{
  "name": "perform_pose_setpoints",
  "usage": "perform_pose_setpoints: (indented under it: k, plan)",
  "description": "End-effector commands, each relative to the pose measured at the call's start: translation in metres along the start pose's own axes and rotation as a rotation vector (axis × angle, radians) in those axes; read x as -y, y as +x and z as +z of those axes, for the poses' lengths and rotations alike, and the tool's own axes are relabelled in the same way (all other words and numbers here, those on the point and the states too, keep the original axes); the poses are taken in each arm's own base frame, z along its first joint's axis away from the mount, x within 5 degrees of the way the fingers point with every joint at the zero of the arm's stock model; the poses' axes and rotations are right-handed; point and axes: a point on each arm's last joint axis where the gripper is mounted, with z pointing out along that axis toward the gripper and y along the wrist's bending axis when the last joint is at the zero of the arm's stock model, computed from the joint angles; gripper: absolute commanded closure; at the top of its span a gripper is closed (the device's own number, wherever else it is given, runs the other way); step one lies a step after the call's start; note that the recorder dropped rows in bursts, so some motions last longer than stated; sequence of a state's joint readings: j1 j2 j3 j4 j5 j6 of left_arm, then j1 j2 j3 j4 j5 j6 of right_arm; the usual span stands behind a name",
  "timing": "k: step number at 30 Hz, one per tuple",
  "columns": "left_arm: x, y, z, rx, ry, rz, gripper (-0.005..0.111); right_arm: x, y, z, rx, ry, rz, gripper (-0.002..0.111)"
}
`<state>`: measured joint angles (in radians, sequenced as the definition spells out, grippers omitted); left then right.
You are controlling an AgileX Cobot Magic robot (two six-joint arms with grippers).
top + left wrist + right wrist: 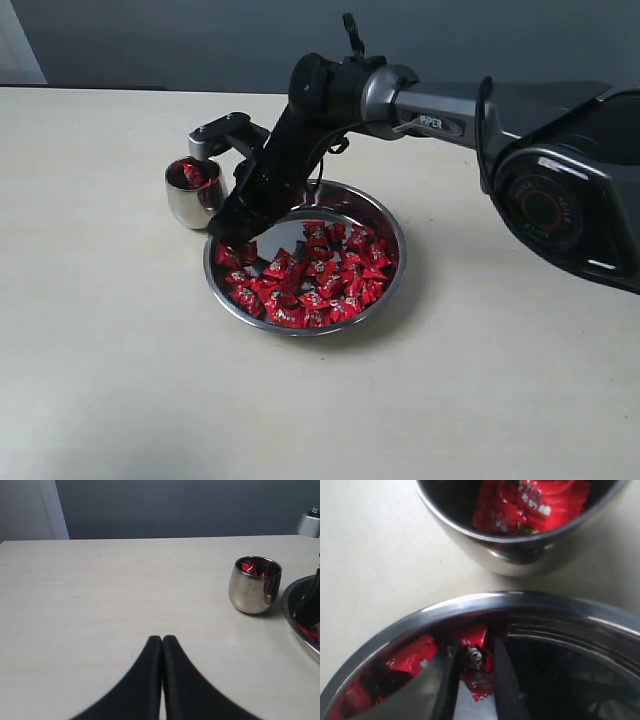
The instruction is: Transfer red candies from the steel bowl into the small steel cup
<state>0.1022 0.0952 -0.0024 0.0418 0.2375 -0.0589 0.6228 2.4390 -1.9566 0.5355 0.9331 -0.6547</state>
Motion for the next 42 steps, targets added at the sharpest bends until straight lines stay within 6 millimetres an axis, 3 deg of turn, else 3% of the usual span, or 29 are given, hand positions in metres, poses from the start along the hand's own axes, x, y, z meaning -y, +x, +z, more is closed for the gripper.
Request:
perform_pose_setpoints:
  k: [1,4,8,20,23,29,42]
  plan:
    - [0.000,0.000,0.000,0.011,0.005,0.000,0.106,0.001,-0.001,-0.003,0.011,0.005,-0.004,0.086]
    - [0.000,0.000,0.000,0.011,0.005,0.000,0.106,0.002,-0.001,-0.003,0.007,0.009,-0.008,0.088]
    - [0.000,0.000,0.000,0.011,0.005,0.000,0.106,0.002,-0.001,-0.003,0.002,0.009,-0.007,0.109]
    - [0.000,0.000,0.000,0.011,0.005,0.000,0.106,0.004,-0.001,-0.022,-0.042,0.097,-0.014,0.109]
    - [0.000,0.000,0.000,0.011,0.005,0.000,0.106,0.001,-0.003,-0.021,-0.022,0.068,0.000,0.100]
    - [0.000,0.000,0.000,0.011,0.005,0.000,0.106,-0.005,-0.003,-0.019,-0.016,-0.004,-0.044,0.062]
    - [0.000,0.000,0.000,0.011,0.005,0.000,0.106,-0.009,-0.006,-0.017,-0.006,0.008,-0.065,0.066]
